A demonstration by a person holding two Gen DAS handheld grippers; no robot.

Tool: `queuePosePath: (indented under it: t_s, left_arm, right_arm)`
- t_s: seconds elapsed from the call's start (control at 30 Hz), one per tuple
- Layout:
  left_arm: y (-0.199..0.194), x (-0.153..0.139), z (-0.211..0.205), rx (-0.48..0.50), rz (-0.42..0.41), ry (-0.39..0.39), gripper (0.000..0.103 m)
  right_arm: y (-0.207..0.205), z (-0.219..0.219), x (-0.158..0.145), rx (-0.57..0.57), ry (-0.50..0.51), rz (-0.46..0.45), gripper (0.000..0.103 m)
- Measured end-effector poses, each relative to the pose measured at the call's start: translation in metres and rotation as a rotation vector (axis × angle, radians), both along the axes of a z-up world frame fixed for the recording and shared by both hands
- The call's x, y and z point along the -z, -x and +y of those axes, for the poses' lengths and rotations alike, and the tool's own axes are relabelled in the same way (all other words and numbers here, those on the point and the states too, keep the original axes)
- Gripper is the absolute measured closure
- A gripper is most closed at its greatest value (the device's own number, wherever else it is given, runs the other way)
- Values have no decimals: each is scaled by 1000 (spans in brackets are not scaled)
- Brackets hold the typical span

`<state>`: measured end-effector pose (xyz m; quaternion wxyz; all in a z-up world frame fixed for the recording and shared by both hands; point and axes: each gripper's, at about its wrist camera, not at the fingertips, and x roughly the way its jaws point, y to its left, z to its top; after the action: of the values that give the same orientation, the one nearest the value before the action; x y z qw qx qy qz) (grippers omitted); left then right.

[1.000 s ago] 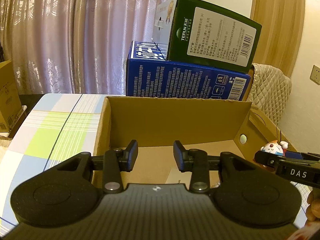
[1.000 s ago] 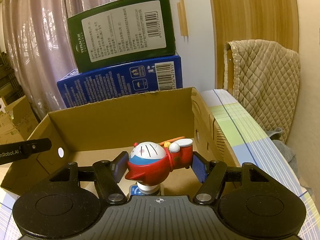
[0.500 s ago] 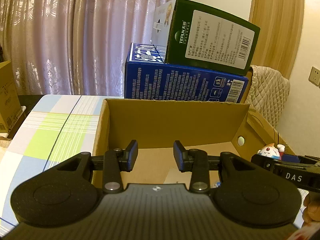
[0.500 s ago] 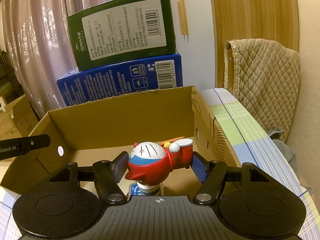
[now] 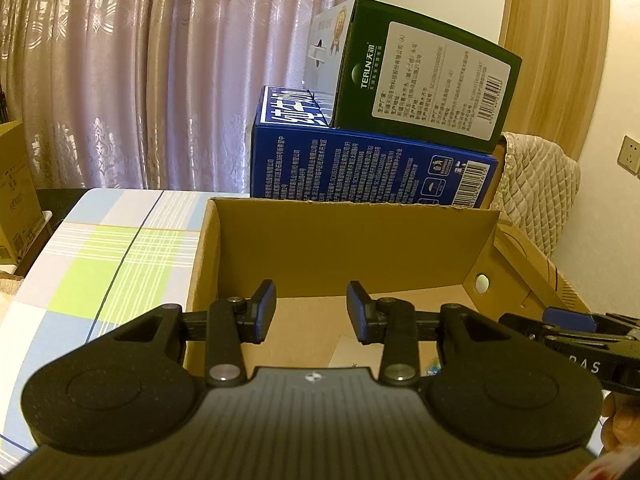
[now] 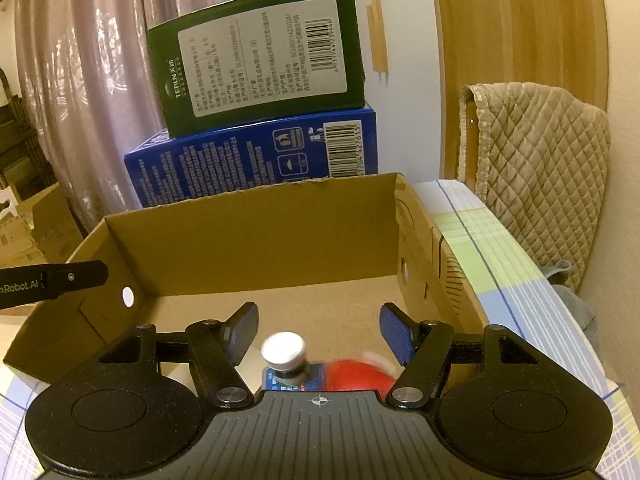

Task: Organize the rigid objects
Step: 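Lower the red figure into the box and open the right gripper, then withdraw both grippers from the box back toward the remaining items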

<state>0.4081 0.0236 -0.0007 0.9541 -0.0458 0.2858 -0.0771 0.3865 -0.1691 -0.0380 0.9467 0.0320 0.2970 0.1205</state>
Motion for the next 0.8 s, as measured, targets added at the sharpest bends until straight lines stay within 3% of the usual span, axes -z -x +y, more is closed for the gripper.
queuePosePath:
  t_s: [0.8]
  left_arm:
    - [3,-7,-4,9,-12,-2,70]
  right_arm:
    - [2,-1,-3,8,2,-7,39]
